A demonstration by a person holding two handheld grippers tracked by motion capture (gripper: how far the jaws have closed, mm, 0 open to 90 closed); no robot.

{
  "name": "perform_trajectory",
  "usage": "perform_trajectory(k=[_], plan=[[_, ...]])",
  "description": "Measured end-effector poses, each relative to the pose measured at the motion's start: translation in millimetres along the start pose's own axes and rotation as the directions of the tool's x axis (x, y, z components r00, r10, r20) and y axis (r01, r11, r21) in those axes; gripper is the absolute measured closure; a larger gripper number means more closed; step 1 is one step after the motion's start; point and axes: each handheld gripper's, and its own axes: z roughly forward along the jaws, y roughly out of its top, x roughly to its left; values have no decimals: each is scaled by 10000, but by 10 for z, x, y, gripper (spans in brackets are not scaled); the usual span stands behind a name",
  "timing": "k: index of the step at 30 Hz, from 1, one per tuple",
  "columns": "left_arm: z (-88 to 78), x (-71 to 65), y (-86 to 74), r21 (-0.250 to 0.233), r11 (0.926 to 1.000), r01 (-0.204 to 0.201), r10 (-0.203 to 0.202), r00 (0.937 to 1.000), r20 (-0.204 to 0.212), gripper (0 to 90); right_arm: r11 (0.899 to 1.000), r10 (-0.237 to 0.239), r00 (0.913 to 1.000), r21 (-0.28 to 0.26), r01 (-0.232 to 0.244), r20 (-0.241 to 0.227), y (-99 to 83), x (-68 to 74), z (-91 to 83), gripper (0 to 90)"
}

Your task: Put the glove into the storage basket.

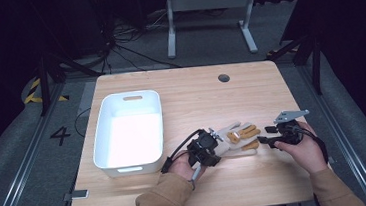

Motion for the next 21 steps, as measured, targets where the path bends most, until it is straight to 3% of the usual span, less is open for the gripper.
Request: perform_trajectory(k=[4, 12, 13, 14, 15, 16, 17, 21], plan=[[41, 26, 11, -51, 9998, 197, -197, 9998, -13, 683, 9993, -364, 9992, -109, 362, -152, 14, -16, 108, 429], [89, 55, 18, 83, 9998, 163, -161, 9997, -170, 732, 9996, -187, 9966, -219, 170, -800, -34, -87, 286, 393], [86, 58, 18, 30, 9998, 197, -197, 9997, -163, 761, 9994, -298, 9954, -208, 281, -910, -40, -79, 292, 457], [86, 58, 18, 30, 9998, 197, -197, 9997, -163, 785, 9994, -298, 9954, -208, 281, -910, -40, -79, 292, 457], [84, 66, 19, 7, 9997, 237, -237, 9997, -86, 810, 9993, -362, 9943, -170, 346, -1008, -33, -61, 275, 565], [84, 66, 19, 7, 9997, 237, -237, 9997, -86, 836, 9993, -362, 9943, -170, 346, -1008, -33, -61, 275, 565], [85, 65, 20, 39, 9997, 226, -226, 9997, -85, 853, 9984, -559, 9933, -74, 554, -1009, -17, -33, 250, 681], [76, 41, 27, 109, 9999, 35, -32, 9996, -281, 884, 9955, -944, 9930, -63, 942, -716, 12, 0, 200, 784]])
